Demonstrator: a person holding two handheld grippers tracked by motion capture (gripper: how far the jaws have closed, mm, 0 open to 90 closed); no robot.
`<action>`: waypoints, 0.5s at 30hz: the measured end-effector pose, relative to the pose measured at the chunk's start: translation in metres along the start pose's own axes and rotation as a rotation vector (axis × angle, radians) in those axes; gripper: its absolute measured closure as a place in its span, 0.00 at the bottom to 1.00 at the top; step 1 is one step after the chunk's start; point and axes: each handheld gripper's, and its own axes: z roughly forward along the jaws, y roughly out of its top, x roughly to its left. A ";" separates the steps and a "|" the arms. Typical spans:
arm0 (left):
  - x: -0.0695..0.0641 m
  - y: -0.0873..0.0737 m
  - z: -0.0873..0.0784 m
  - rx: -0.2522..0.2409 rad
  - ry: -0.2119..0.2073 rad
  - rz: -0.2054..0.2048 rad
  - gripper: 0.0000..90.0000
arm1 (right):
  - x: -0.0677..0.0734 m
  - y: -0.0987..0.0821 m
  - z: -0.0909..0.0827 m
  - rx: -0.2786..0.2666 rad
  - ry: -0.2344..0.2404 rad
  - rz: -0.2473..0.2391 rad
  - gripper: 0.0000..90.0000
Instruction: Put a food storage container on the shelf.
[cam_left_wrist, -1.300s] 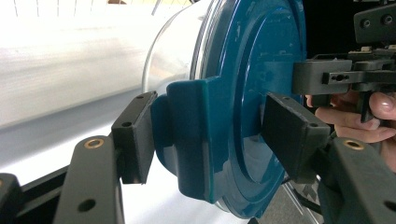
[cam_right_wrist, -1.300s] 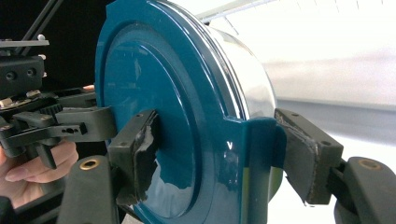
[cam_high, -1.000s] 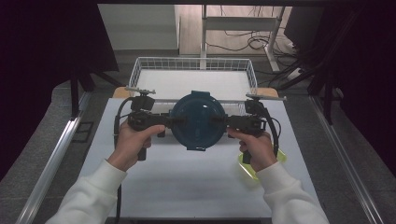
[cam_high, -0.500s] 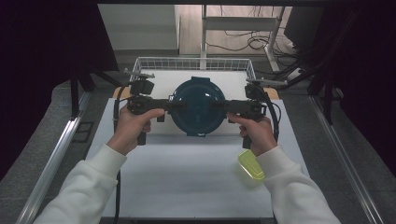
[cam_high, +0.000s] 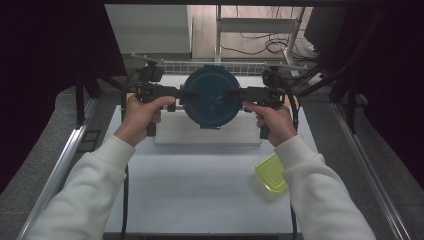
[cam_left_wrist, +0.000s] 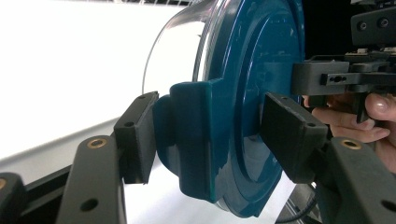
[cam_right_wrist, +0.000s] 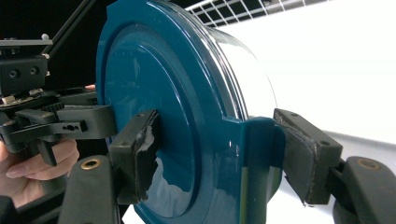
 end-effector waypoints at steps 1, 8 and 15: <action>0.001 0.003 0.000 -0.003 -0.002 0.001 0.43 | 0.000 0.004 0.000 0.000 -0.001 -0.002 0.37; 0.010 0.025 0.003 -0.008 0.000 0.003 0.43 | -0.002 0.027 0.007 -0.009 0.000 -0.009 0.37; 0.023 0.040 0.008 -0.010 -0.005 -0.019 0.43 | -0.006 0.048 0.018 0.003 -0.007 -0.018 0.37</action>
